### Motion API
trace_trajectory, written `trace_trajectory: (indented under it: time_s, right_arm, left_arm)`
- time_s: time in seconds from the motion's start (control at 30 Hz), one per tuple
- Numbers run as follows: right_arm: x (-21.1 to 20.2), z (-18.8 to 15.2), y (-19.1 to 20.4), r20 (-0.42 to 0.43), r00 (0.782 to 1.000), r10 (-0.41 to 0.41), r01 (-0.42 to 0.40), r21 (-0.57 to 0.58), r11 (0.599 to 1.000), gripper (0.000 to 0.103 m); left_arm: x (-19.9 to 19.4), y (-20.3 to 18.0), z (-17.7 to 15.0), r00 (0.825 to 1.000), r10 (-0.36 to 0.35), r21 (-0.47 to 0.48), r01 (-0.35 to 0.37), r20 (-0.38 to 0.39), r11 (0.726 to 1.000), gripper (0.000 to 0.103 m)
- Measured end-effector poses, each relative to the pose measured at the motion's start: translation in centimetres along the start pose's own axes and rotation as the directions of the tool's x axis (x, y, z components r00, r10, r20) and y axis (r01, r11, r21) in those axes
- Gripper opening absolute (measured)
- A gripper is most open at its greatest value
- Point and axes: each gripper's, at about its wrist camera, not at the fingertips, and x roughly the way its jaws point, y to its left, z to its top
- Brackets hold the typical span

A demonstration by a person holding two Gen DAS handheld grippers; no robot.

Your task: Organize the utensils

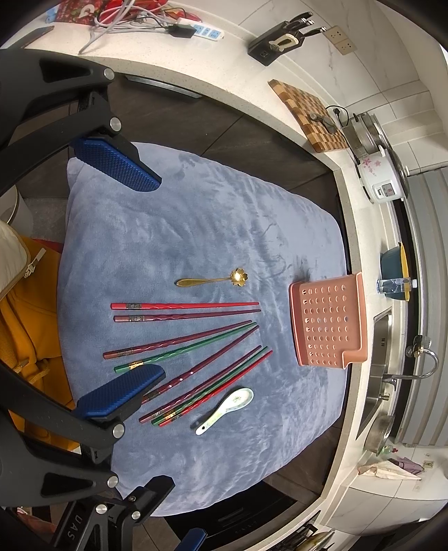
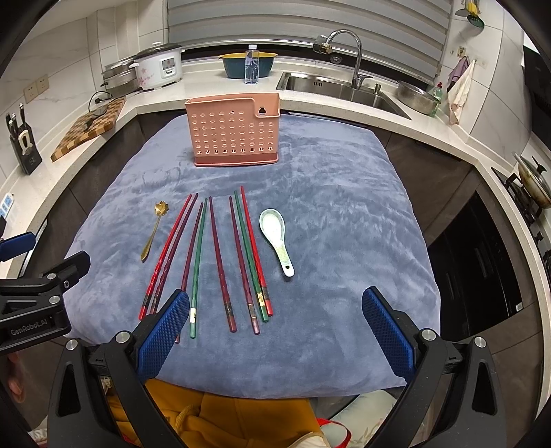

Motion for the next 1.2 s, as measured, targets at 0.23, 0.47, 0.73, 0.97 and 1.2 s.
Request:
trace_trajectory:
  time_s: [0.23, 0.47, 0.73, 0.97, 1.2]
  right_arm:
    - [0.0, 0.0, 0.0, 0.001, 1.0, 0.001, -0.001, 0.001, 1.0, 0.096]
    - [3.6, -0.5, -2.2, -0.021, 0.997, 0.073, -0.07, 0.106, 0.992, 0.096]
    - [9.4, -0.2, -5.0, -0.029, 0.996, 0.085, -0.079, 0.184, 0.98, 0.09]
    - [14.6, 1.1, -5.4, -0.061, 0.989, 0.133, -0.119, 0.191, 0.974, 0.063]
    - [17.5, 1.6, -4.1, -0.09, 0.98, 0.178, -0.162, 0.158, 0.974, 0.046]
  left_arm:
    - [0.1, -0.1, -0.3, 1.0, -0.005, -0.001, 0.005, -0.004, 1.0, 0.096]
    - [2.7, 1.1, -0.6, 0.998, -0.056, -0.05, 0.054, -0.037, 0.997, 0.096]
    - [9.6, 4.9, -0.5, 0.998, -0.056, -0.186, 0.047, -0.041, 0.981, 0.096]
    - [14.6, 4.8, 0.2, 0.997, -0.048, -0.177, 0.037, -0.061, 0.984, 0.096]
    - [17.9, 4.3, 0.2, 0.99, -0.105, -0.177, 0.087, -0.096, 0.98, 0.076]
